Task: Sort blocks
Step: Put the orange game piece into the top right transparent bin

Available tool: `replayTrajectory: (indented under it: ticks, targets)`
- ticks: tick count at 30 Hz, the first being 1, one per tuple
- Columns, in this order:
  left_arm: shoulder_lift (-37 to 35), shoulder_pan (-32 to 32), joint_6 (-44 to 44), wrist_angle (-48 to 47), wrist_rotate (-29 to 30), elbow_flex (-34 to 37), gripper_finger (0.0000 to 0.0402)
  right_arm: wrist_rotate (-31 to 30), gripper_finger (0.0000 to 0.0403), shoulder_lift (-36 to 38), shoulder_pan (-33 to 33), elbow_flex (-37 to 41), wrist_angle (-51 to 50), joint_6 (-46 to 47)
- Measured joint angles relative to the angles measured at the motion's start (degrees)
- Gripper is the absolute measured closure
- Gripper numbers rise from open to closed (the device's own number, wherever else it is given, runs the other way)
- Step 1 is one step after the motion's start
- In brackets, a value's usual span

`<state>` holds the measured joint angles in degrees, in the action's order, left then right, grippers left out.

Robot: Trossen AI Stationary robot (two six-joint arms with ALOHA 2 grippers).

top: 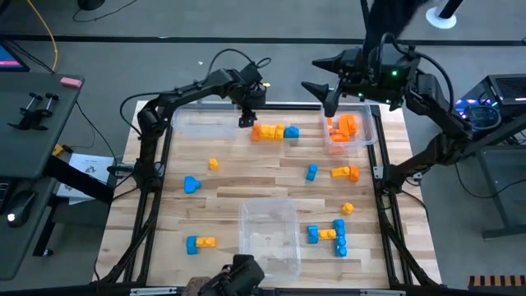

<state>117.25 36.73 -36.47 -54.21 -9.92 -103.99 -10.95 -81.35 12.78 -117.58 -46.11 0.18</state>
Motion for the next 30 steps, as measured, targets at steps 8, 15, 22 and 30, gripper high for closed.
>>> replayTrajectory:
  ticks: [8,15,22,30]
  targets:
    - [-0.31,-0.63,4.46,-2.40,1.56,-6.86,0.0205,0.06,0.0073,-0.81,0.00,0.00,0.06,-0.11]
    - [-1.06,-1.03,13.50,-9.97,-4.08,-13.86,0.0247,0.08,0.0073,-0.88,0.00,0.00,-0.06,-0.05]
    - [-7.92,-2.53,20.53,-6.54,-15.36,-6.25,0.0390,0.02,0.0073,-0.89,0.00,0.00,-3.41,-0.29]
    - [-28.20,-5.70,32.80,19.60,-19.62,23.60,0.0398,-3.64,0.0073,-1.56,0.15,0.00,-6.43,-0.49]
